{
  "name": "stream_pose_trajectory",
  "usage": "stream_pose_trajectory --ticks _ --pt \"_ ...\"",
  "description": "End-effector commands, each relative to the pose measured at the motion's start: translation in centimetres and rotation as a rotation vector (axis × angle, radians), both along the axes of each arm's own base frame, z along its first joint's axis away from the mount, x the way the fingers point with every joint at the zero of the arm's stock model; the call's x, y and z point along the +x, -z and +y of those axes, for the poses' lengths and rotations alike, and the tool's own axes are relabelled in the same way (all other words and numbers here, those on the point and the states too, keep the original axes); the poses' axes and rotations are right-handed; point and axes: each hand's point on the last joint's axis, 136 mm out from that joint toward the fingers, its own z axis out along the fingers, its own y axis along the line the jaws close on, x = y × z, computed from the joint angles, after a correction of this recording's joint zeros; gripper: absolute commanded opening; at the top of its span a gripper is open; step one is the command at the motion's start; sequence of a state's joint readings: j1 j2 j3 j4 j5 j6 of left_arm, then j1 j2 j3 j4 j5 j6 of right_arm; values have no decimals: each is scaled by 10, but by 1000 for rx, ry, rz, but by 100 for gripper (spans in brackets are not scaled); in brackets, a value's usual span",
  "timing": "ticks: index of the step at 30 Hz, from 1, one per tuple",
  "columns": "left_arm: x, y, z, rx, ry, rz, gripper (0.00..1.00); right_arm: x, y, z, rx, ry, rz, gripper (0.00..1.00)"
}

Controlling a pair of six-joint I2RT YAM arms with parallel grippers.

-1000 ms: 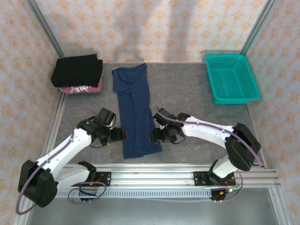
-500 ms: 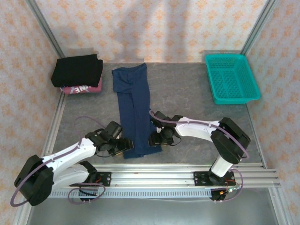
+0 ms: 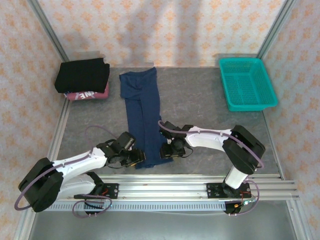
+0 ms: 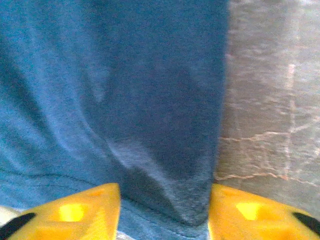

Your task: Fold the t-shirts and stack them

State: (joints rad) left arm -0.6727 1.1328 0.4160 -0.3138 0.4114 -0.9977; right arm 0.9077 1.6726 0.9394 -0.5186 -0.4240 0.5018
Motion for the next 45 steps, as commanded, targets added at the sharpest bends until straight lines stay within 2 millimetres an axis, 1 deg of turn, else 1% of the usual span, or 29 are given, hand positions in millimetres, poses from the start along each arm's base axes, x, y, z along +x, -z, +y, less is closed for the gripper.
stream_pose_trajectory --ticks 1,4,5,8,10,13,17,19,21,26,28,31,34,38,40,45 --pt "-15 16 15 70 6 49 34 -1 15 2 -34 9 13 40" --pt "-21 16 21 88 6 53 17 0 16 4 -26 24 14 18" --pt "-22 15 24 98 5 52 13 0 14 5 -16 34 16 11" --pt "-25 9 30 105 -5 36 5 -3 9 2 2 73 13 1" --pt "-27 4 33 100 -11 18 2 -6 2 -2 4 91 10 0" --pt "-35 1 40 116 -9 16 1 -17 -9 -4 12 110 6 0" --pt "-43 -12 42 105 -15 -19 1 -36 -14 -5 5 153 26 0" --pt "-45 -17 43 97 -25 -33 0 -40 -20 -4 14 167 17 0" --pt "-45 -27 45 93 -36 -48 0 -38 -32 -3 27 177 -2 0" --pt "-24 -80 42 65 -61 -169 0 -17 -78 -2 10 176 -100 0" --pt "-17 -94 45 83 -64 -179 0 -5 -96 0 12 181 -130 0" --pt "3 -117 46 59 -100 -215 0 18 -119 4 37 200 -161 0" --pt "27 -134 51 50 -138 -231 0 42 -133 7 44 200 -180 0" --pt "57 -151 56 55 -158 -245 0 77 -145 11 38 194 -201 0" --pt "74 -159 61 73 -166 -254 0 96 -150 13 46 198 -205 0" --pt "110 -171 80 108 -206 -265 0 140 -154 12 41 210 -207 0"
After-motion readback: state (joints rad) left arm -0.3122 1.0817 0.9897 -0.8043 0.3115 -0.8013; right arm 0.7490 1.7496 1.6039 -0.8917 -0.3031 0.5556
